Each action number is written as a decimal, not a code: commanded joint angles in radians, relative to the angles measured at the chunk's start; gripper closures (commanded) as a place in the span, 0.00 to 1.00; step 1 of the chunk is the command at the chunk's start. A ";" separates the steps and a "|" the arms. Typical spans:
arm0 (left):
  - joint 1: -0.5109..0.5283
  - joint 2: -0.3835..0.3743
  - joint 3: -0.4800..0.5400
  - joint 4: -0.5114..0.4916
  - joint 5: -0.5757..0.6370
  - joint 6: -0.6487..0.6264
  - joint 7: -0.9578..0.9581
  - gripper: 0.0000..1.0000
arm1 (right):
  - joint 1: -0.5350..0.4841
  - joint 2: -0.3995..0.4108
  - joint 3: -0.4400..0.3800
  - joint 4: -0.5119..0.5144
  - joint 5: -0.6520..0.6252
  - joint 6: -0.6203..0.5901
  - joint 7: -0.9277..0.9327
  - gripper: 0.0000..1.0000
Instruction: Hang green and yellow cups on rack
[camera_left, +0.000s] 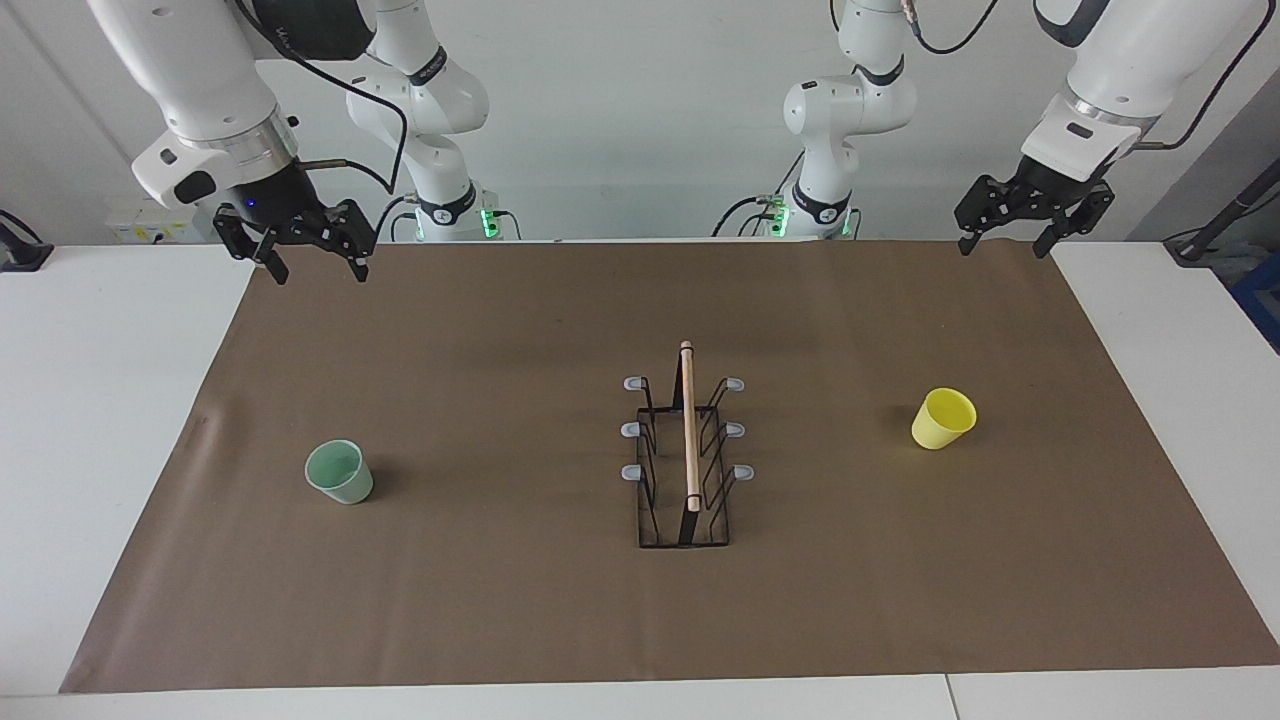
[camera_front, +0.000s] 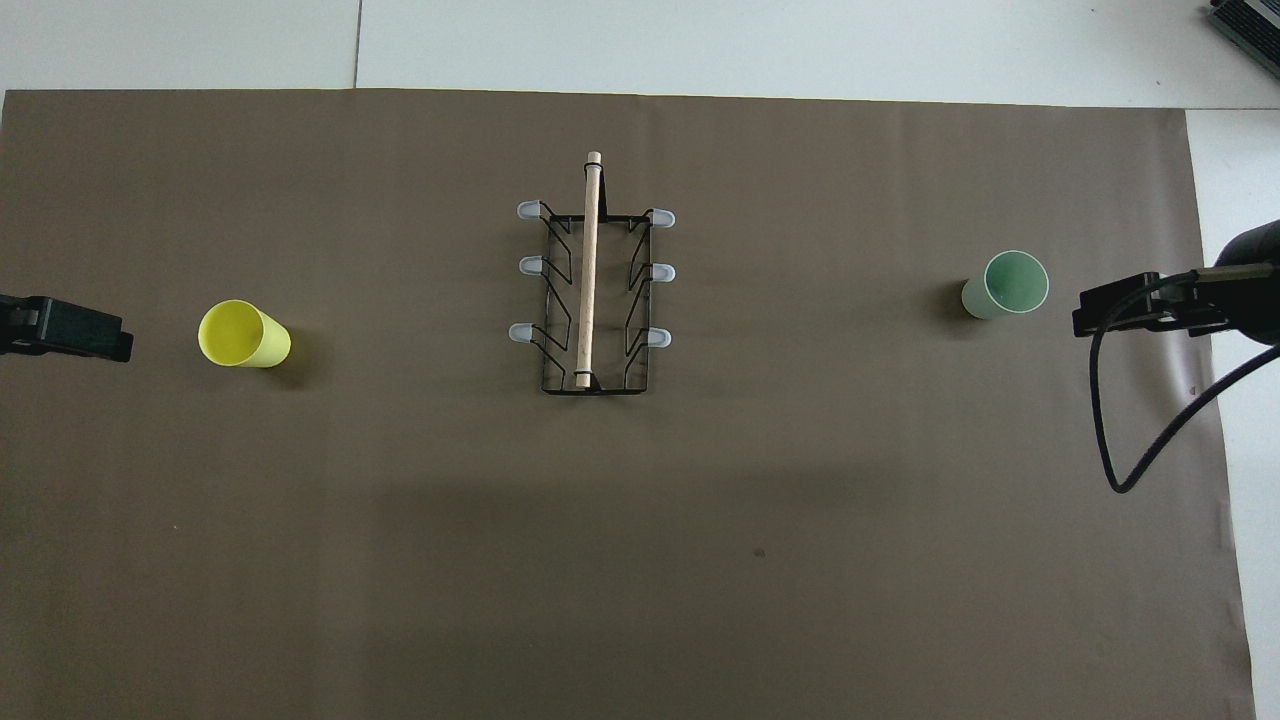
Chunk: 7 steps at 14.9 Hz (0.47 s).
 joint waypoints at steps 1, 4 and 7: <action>0.004 -0.020 0.001 -0.015 -0.009 -0.005 0.010 0.00 | -0.005 0.000 0.007 0.006 0.001 0.002 0.012 0.00; 0.004 -0.020 0.001 -0.016 -0.009 -0.005 0.010 0.00 | -0.005 0.000 0.007 0.006 0.001 0.001 0.012 0.00; 0.004 -0.020 0.001 -0.015 -0.009 -0.005 0.010 0.00 | -0.005 0.000 0.007 0.006 0.001 -0.003 0.017 0.00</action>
